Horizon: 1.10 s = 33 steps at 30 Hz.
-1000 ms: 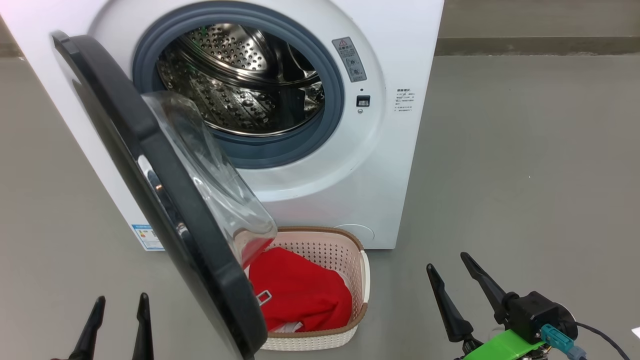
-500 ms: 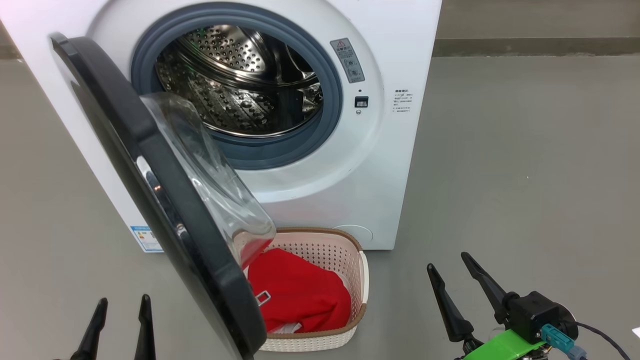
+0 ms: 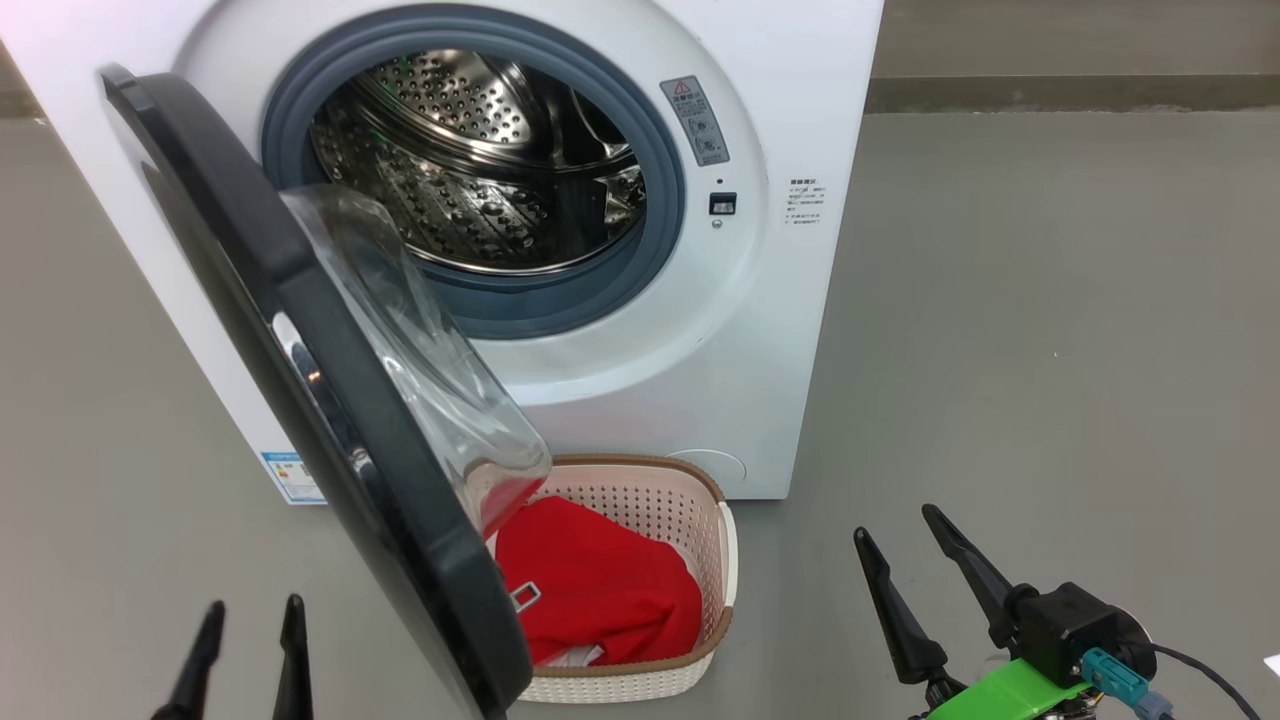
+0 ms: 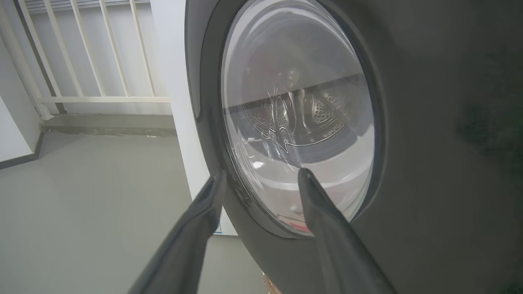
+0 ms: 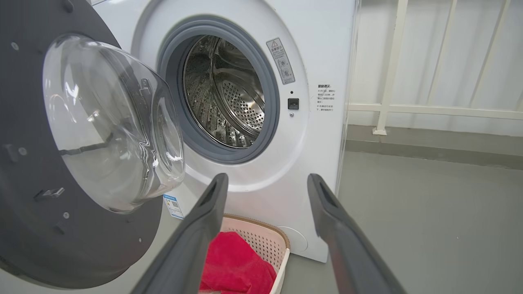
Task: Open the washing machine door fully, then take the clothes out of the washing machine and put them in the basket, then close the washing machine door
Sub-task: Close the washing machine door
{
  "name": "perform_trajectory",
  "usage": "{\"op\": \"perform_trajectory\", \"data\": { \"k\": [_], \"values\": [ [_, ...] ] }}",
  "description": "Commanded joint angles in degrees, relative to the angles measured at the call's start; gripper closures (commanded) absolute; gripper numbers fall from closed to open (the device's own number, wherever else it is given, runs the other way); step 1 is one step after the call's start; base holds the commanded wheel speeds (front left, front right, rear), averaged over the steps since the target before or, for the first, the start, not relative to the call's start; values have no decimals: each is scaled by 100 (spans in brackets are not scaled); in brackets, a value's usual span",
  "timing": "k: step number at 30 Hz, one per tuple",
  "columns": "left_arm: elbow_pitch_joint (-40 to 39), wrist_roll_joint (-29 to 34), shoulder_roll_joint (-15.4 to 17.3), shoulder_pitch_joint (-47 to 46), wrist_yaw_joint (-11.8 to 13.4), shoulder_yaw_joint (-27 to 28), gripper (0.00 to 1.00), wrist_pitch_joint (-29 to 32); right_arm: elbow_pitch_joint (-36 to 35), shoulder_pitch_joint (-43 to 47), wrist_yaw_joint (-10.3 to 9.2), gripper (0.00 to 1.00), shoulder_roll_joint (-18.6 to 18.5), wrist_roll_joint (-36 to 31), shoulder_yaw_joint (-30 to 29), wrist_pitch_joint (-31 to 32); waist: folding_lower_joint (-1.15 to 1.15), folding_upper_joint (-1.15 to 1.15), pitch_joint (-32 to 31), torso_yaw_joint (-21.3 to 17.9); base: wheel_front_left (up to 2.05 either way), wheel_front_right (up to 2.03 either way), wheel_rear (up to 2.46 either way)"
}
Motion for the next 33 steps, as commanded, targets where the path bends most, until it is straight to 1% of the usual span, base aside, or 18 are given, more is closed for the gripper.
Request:
{"op": "perform_trajectory", "data": {
  "k": [1, 2, 7, 10, 12, 14, 18, 21, 23, 26, 28, 30, 33],
  "values": [
    [-115, 44, 34, -56, 22, 147, 89, -69, -135, -265, 39, 0, -4, 66, 110, -37, 0, 0, 1, 0, 0, 0, 0],
    [-126, 52, 34, -73, 25, 138, 100, -69, -134, -264, 39, 0, -4, 66, 112, -37, 0, 0, 2, 1, 0, 0, 0],
    [-229, 51, 34, -221, 41, 63, 100, -69, -116, -254, 39, 0, -4, 60, 121, -37, 0, 0, -3, 8, 0, 0, 0],
    [-347, -490, 34, -363, 161, 114, 100, -69, -106, -249, 39, 0, -4, 69, 129, -37, 0, 0, -16, 9, 0, 0, 0],
    [-407, -1265, 34, -484, 268, 164, 100, -69, -95, -250, 39, 0, -4, 79, 151, -37, 0, 0, -23, 1, 0, 0, 0],
    [-459, -2236, 34, -589, 353, 179, 100, -69, -90, -242, 39, 0, -4, 91, 178, -37, 0, 0, -38, -13, 0, 0, 0],
    [-545, -3961, 34, -681, 394, -35, 100, -62, -88, -225, 39, 0, -4, 118, 202, -37, 0, 0, -65, -53, 0, 0, 0],
    [-735, -5366, 34, -736, 481, -228, 100, 140, -92, -210, 39, 0, -4, 124, 196, -37, 0, 0, -69, -75, 0, 0, 0],
    [-951, -6146, 34, -756, 624, -325, 100, 327, -94, -202, 39, 0, -4, 121, 181, -37, 0, 0, -67, -84, 0, 0, 0],
    [-1277, -7118, 34, -763, 934, -402, 100, 511, -92, -207, 39, 0, -4, 118, 177, -37, 0, 0, -56, -100, 0, 0, 0],
    [-1488, -7723, 34, -771, 1092, -448, 100, 625, -92, -214, 39, 0, -4, 117, 180, -37, 0, 0, -44, -111, 0, 0, 0],
    [-1685, -8168, 34, -766, 1208, -498, 100, 726, -92, -222, 39, 0, -4, 117, 179, -37, 0, 0, -31, -122, 0, 0, 0],
    [-1944, -8663, 34, -744, 1329, -592, 100, 871, -87, -229, 39, 0, -4, 113, 182, -37, 0, 0, -18, -143, 0, 0, 0]
  ]
}}
